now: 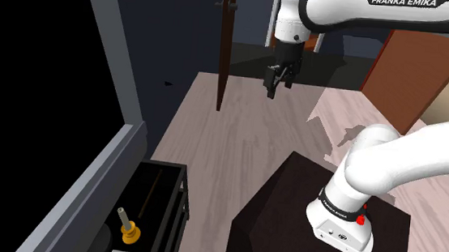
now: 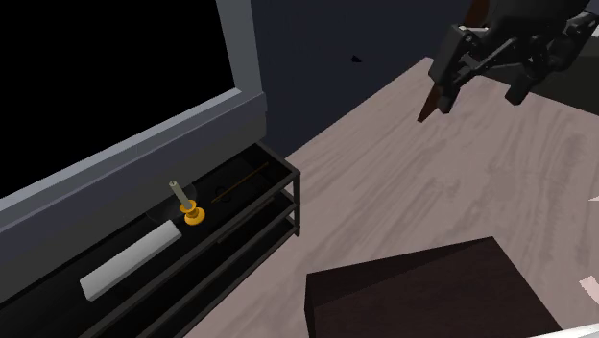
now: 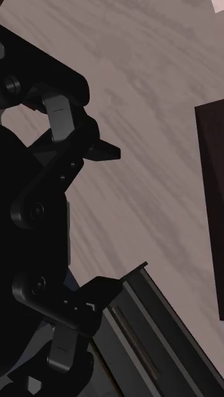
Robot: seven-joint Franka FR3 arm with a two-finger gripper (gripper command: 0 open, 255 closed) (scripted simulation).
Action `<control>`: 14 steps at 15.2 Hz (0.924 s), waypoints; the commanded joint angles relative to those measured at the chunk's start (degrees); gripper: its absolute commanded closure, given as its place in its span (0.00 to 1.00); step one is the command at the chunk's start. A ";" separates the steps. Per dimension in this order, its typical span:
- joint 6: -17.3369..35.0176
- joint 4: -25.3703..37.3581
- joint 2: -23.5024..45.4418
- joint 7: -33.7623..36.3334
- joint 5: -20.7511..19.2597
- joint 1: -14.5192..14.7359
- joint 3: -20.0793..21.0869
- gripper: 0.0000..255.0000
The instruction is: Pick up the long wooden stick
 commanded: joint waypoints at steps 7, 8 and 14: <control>8.05 -5.56 1.60 12.96 5.37 0.81 8.00 0.00; 9.53 -6.14 2.31 15.12 6.21 0.91 9.41 0.00; 19.00 -7.45 9.29 28.20 10.07 0.77 18.20 0.00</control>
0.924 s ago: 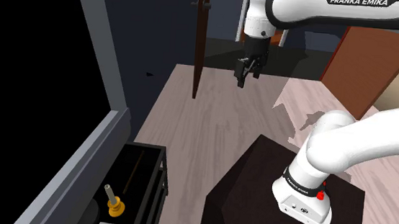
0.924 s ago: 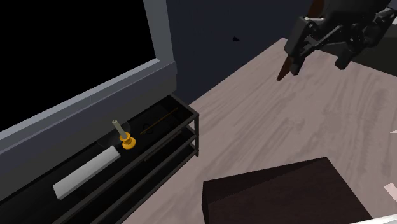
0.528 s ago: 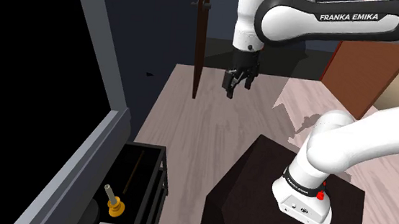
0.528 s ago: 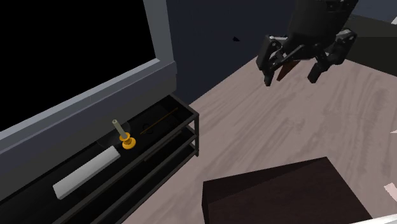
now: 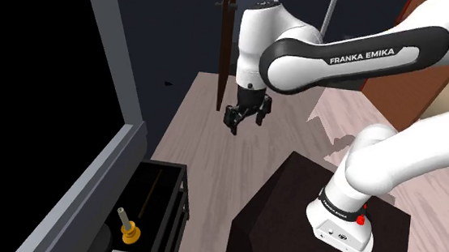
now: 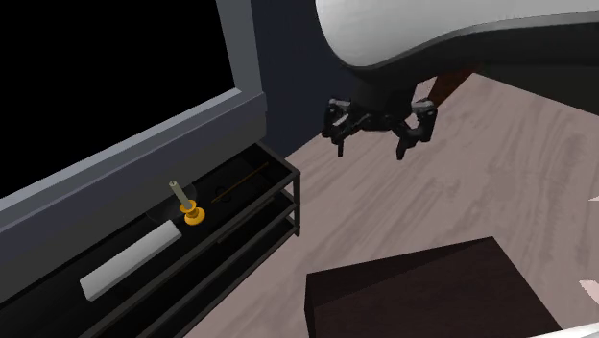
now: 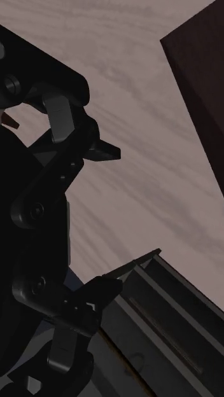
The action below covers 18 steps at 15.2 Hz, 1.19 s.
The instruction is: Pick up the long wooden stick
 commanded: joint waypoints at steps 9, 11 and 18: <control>15.86 5.22 19.74 24.73 -2.25 -4.75 15.51 0.00; 18.39 7.45 24.97 30.91 -5.49 -6.44 18.56 0.00; 22.10 18.76 46.71 56.53 -25.57 -7.22 22.76 0.00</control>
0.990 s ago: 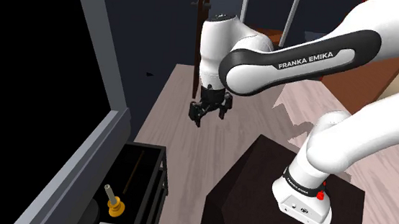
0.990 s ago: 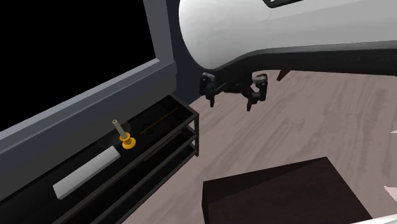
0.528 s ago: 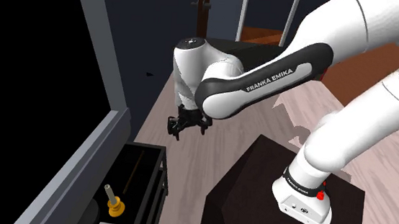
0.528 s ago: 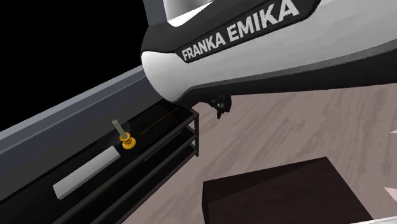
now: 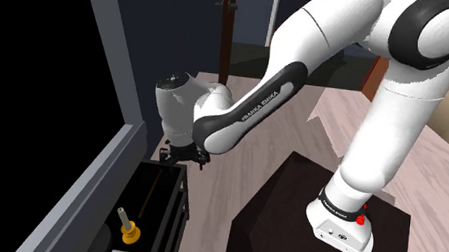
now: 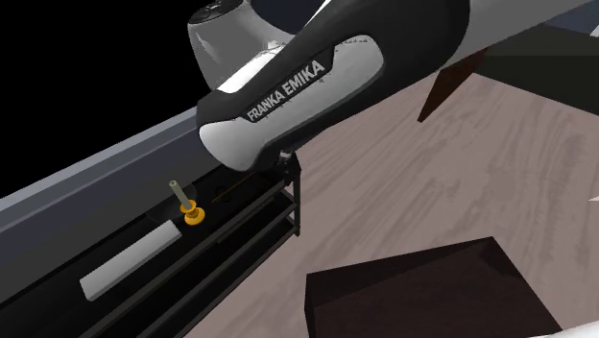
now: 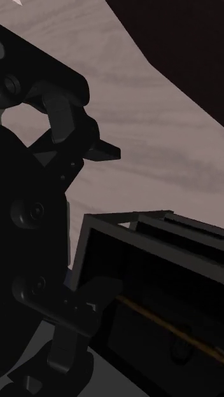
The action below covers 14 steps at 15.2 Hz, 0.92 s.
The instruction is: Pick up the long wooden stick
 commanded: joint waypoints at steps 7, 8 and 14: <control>-2.13 17.49 21.54 20.83 -16.61 10.63 -7.80 0.00; -2.60 20.04 23.89 22.41 -17.66 12.05 -8.88 0.00; -3.66 29.59 32.92 27.35 -21.07 16.76 -12.59 0.00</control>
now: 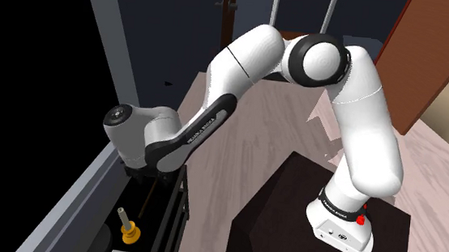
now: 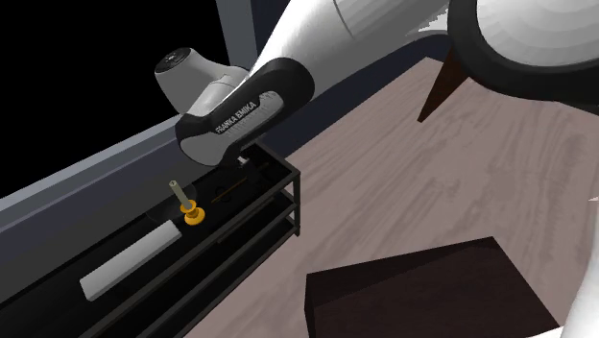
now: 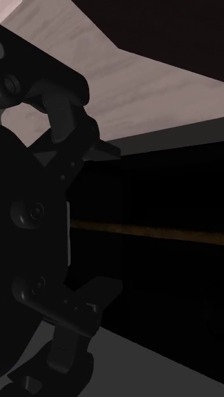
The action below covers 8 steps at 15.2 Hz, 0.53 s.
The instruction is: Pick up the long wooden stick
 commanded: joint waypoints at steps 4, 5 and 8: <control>4.85 1.22 4.59 1.71 -2.78 0.07 -0.93 0.00; 5.13 1.35 5.25 2.10 -3.40 -0.02 -0.86 0.00; 5.26 1.54 5.62 2.26 -3.60 0.15 -0.99 1.00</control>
